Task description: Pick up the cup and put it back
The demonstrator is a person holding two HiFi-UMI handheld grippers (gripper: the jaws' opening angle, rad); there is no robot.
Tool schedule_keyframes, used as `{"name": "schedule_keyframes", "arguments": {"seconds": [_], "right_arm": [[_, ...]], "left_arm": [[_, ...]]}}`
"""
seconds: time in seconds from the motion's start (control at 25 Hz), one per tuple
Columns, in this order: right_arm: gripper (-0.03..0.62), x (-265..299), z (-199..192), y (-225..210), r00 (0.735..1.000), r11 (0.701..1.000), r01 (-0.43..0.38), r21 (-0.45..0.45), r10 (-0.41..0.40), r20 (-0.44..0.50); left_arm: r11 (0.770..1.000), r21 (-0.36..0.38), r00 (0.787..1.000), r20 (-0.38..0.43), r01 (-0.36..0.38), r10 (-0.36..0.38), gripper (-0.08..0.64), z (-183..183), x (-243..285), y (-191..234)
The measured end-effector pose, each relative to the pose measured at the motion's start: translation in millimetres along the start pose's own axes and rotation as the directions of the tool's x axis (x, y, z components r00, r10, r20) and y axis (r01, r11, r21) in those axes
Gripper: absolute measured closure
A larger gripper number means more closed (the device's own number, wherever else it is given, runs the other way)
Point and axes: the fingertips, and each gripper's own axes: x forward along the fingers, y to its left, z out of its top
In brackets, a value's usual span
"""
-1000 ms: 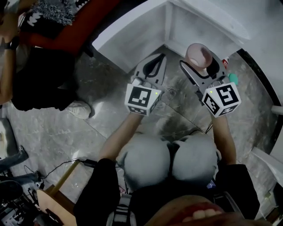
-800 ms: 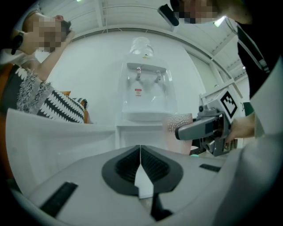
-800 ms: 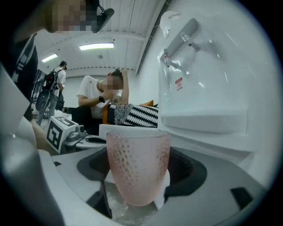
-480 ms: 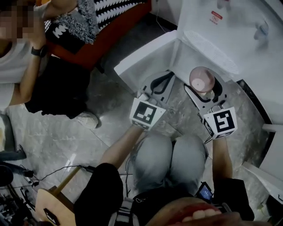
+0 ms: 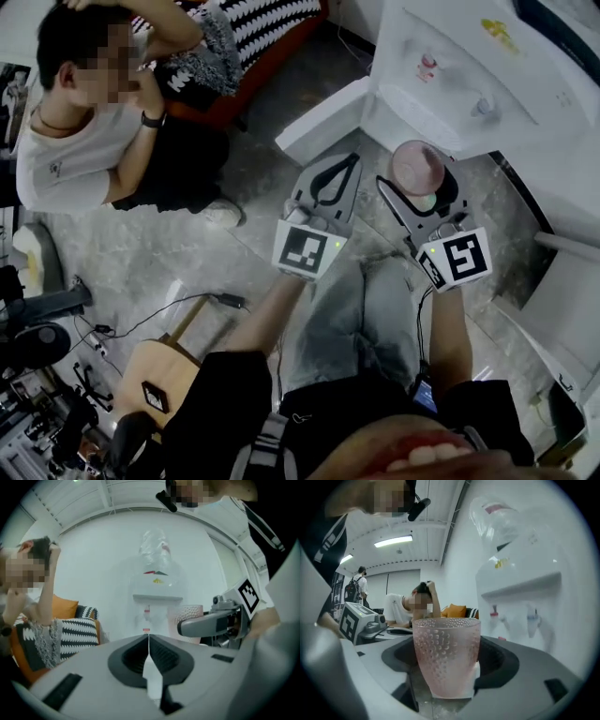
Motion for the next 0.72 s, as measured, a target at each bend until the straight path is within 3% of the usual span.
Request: {"name": "schedule_keyframes", "arguments": {"seconds": [0.2, 0.28, 0.48, 0.72], "right_arm": [[0.207, -36.0, 125.5, 4.6, 0.999, 1.000, 0.002, -0.023, -0.001, 0.047], [0.207, -44.7, 166.0, 5.3, 0.997, 1.000, 0.004, -0.011, -0.003, 0.080], [0.207, -61.3, 259.8, 23.5, 0.996, 1.000, -0.003, 0.019, 0.002, 0.092], [0.207, -74.5, 344.4, 36.7, 0.994, 0.996, -0.049, 0.069, 0.041, 0.104]], "left_arm": [[0.999, 0.026, 1.000, -0.007, -0.024, 0.025, 0.546, 112.5, -28.2, -12.2], [0.999, 0.003, 0.999, 0.000, -0.050, 0.050, 0.546, 151.1, -37.4, -15.5], [0.998, -0.032, 0.998, 0.007, -0.062, 0.063, 0.546, 246.6, -69.4, -21.5], [0.998, -0.028, 0.998, -0.019, -0.064, 0.064, 0.546, 327.3, -93.7, -27.0]]}}
